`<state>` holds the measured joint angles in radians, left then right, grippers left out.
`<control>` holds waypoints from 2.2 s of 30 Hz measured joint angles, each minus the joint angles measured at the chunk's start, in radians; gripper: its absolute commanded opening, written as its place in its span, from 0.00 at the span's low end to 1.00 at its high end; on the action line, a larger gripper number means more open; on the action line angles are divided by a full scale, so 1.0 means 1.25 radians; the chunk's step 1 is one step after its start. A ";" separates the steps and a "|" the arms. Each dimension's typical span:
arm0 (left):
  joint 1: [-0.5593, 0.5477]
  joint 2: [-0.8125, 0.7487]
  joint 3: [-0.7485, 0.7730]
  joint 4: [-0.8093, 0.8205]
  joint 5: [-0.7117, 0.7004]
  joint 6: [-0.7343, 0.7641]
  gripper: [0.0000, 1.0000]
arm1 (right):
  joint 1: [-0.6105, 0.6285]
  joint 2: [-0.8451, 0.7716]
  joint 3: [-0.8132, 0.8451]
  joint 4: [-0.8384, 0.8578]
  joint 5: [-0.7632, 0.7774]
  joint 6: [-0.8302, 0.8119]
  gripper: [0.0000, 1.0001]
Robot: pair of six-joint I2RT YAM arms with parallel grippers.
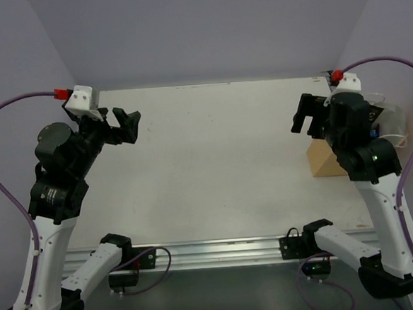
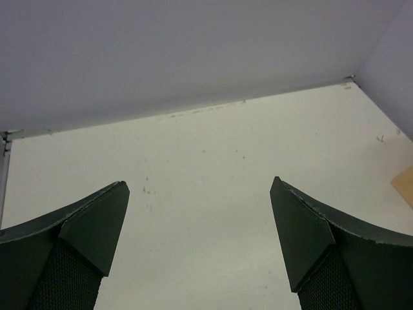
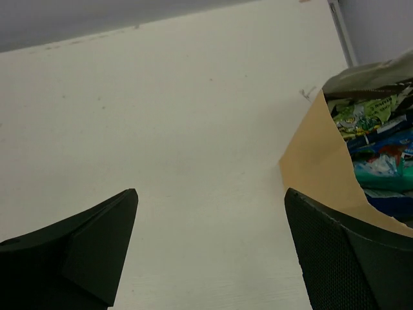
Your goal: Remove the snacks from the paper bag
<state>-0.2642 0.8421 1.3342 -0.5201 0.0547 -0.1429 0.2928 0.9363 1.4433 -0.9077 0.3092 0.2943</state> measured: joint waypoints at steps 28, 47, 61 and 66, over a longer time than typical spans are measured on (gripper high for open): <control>-0.014 0.013 -0.067 -0.101 0.052 0.012 1.00 | -0.282 0.193 -0.120 0.101 -0.029 -0.037 0.60; -0.031 0.046 -0.038 -0.125 0.045 0.028 1.00 | -0.276 0.231 -0.085 0.090 -0.078 -0.087 0.00; -0.031 0.097 0.013 -0.128 0.045 0.027 1.00 | 0.117 0.352 0.050 0.016 -0.031 0.200 0.00; -0.031 0.111 0.023 -0.130 0.045 0.027 1.00 | 0.213 0.499 0.206 0.002 -0.031 0.270 0.25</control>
<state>-0.3035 0.9813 1.3636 -0.6823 0.1116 -0.1085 0.5587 1.5604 1.7008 -0.9054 0.2707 0.6323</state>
